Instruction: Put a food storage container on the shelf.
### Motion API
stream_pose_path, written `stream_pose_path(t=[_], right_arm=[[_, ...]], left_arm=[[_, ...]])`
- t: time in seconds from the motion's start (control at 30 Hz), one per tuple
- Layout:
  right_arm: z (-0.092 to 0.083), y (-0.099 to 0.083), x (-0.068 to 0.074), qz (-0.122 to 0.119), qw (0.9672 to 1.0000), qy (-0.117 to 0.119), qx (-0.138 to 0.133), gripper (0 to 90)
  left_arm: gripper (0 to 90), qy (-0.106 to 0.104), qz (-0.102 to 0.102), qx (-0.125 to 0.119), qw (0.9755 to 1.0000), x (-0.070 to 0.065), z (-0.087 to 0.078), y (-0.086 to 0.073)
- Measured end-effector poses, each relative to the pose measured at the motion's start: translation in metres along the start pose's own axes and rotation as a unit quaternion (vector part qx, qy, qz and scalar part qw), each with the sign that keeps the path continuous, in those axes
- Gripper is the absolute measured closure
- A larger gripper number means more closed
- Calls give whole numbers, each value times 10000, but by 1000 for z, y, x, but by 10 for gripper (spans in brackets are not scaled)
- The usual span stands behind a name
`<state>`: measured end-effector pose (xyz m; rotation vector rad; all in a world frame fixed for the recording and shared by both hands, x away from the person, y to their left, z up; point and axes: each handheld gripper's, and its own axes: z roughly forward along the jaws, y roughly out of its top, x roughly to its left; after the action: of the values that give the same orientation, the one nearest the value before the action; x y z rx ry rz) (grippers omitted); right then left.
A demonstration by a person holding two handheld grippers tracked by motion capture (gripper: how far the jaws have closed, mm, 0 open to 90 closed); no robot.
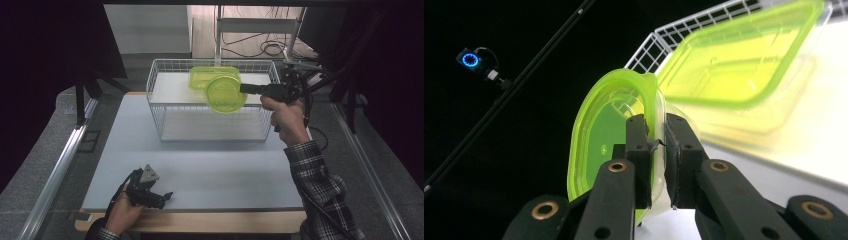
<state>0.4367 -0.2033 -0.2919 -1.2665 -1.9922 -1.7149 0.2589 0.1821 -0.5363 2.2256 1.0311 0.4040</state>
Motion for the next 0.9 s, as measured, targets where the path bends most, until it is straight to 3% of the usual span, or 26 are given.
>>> stream_pose_path(t=[0.47,0.9], right_arm=[[16,38,14,-104,9993,-230,-290,818],[41,58,7,-49,9976,-591,-368,817]], left_arm=[[21,-6,-18,-11,10000,0,0,0],[21,-2,10,9,10000,0,0,-1]])
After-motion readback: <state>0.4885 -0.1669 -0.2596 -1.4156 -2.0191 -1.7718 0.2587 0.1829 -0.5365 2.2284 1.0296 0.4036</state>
